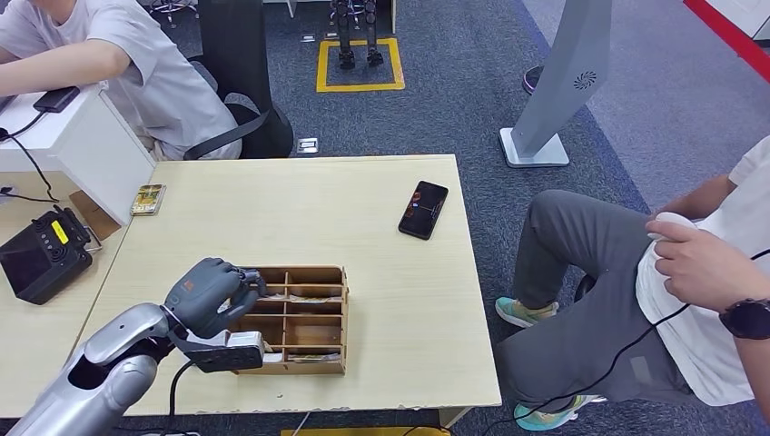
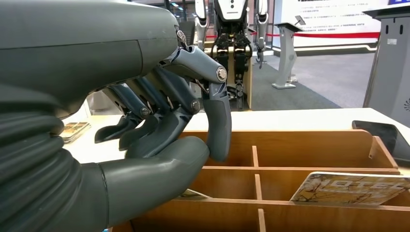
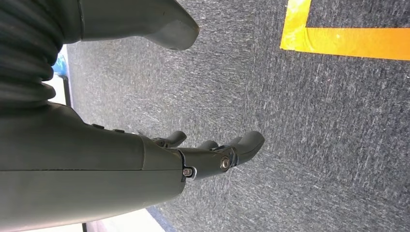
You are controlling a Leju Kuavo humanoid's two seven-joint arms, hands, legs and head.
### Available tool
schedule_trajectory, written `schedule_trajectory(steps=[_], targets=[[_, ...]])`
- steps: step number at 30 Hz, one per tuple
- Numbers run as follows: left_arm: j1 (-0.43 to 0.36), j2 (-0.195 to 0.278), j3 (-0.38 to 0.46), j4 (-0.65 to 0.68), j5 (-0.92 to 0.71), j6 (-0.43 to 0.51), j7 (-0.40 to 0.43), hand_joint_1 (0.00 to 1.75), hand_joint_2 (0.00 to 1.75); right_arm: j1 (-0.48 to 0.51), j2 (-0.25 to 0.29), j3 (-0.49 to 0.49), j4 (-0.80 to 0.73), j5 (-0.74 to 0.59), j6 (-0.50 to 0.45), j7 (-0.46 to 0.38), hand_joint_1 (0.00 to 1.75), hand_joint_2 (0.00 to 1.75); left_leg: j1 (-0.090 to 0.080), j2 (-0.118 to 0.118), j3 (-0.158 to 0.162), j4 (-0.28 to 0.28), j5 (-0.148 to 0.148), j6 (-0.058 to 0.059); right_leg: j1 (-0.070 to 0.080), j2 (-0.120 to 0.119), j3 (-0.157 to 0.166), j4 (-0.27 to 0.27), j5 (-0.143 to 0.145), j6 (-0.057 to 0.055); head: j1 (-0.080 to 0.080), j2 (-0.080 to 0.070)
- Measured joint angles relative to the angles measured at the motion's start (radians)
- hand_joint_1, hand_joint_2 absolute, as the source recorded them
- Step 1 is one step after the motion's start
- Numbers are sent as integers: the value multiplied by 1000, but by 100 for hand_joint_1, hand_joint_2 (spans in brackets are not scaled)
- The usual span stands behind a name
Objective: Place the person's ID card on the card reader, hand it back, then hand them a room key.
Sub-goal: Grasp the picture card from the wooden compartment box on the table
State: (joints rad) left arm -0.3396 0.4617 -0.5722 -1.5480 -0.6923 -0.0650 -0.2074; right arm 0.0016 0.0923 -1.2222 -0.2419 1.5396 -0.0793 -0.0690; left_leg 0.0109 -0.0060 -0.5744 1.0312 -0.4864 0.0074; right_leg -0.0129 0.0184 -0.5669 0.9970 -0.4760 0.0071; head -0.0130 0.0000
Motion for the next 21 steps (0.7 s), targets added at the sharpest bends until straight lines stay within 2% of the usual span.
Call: schedule_trajectory(steps=[1,4,5,21], targets=[[0,1,0,0,0,0,0,165,175,0,0,0,0,0,0,0,0,175,0,0,0,0,0,0,0,0,0,0,0,0,0,0],[0,3,0,0,1,-1,-1,34,175,0,0,0,0,0,0,0,0,175,0,0,0,0,0,0,0,0,0,0,0,0,0,0],[0,3,0,0,3,-1,-1,0,175,0,0,0,0,0,0,1,0,175,0,0,0,0,0,0,0,0,0,0,0,0,0,0],[0,3,0,0,15,-2,-6,0,175,0,0,0,0,0,0,5,0,175,0,0,0,0,0,0,0,0,0,0,0,0,0,0]])
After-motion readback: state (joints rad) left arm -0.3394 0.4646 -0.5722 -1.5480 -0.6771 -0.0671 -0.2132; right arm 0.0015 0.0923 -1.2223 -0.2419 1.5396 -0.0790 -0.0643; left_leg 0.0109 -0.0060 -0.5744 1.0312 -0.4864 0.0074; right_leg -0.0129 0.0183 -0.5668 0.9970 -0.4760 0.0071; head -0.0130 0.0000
